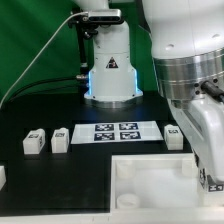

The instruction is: Assemble one leg

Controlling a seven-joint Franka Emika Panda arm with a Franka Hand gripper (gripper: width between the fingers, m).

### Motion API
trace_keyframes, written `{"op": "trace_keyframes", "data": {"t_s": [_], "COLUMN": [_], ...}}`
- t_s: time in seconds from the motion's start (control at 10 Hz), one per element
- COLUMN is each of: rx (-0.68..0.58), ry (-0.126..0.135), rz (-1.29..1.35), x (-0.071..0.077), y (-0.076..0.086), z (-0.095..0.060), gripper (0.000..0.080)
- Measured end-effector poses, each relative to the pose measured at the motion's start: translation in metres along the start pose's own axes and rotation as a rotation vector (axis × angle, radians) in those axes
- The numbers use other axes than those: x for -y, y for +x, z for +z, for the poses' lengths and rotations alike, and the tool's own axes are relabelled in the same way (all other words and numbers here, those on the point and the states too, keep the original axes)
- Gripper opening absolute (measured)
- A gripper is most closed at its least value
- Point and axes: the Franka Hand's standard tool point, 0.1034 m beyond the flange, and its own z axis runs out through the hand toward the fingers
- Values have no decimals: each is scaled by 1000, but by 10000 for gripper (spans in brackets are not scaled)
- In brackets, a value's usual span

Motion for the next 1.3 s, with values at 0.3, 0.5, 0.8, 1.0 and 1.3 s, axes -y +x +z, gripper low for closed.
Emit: {"op": "trace_keyframes", "data": {"t_s": [0.3, 0.5, 0.8, 1.0, 1.3], "rx": [-6, -6, -5, -5, -63], "ry": [0, -2, -7, -8, -1], "rz": [28, -3, -251, -460, -873], "x": [0, -1, -6, -6, -3], "y": [0, 0, -11, -7, -10], "z": [1, 2, -1, 1, 5], "gripper": [372, 552, 643, 648, 649]}}
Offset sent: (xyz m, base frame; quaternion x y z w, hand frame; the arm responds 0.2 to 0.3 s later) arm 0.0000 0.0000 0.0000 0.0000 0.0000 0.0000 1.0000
